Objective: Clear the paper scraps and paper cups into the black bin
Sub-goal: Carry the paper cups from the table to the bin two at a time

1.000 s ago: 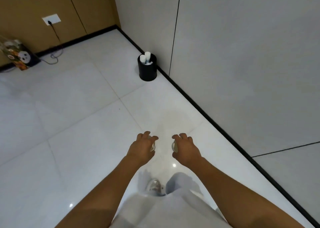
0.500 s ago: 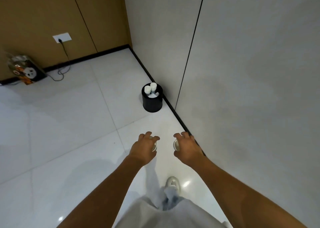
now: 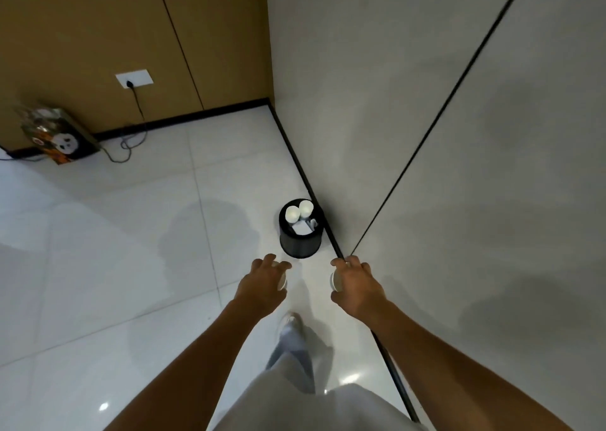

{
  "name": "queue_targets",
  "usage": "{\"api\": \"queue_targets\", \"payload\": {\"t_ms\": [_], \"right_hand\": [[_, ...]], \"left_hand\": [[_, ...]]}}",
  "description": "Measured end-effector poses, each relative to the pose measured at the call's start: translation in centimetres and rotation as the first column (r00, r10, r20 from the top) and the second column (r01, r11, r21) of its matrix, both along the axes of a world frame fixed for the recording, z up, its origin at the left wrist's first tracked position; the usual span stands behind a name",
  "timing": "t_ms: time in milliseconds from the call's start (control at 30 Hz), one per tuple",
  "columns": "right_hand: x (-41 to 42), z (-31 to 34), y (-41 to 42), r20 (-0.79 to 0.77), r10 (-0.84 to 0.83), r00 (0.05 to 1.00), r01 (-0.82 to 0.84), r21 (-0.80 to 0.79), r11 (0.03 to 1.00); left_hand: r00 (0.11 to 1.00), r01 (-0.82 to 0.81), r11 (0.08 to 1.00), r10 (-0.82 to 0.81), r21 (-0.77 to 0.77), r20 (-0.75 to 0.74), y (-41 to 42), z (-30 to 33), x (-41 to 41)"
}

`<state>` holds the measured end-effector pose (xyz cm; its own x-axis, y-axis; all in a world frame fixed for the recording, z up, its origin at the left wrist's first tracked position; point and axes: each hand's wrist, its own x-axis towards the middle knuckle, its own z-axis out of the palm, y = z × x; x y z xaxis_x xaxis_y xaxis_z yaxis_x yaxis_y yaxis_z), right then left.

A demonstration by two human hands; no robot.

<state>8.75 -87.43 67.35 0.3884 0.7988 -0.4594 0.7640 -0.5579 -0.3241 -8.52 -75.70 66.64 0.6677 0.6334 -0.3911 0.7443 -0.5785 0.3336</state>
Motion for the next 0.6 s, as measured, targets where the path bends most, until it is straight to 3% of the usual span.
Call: {"api": "queue_targets", "payload": {"t_ms": [300,600], "right_hand": [[9.6,-0.4,14.2,-0.013,0.010,1.000,-0.011,-0.053,0.999],[18.7,-6.8,25.8,-0.032,0.121,0.992,-0.123,-0.075,0.990]], "left_hand": [[0.999,-0.025,1.000,0.025,0.002,-0.026,14.0,-0.2,9.7],[0.977,-0.210,0.976,0.208,-0.064,-0.037,21.2,-7.4,18.6]]}}
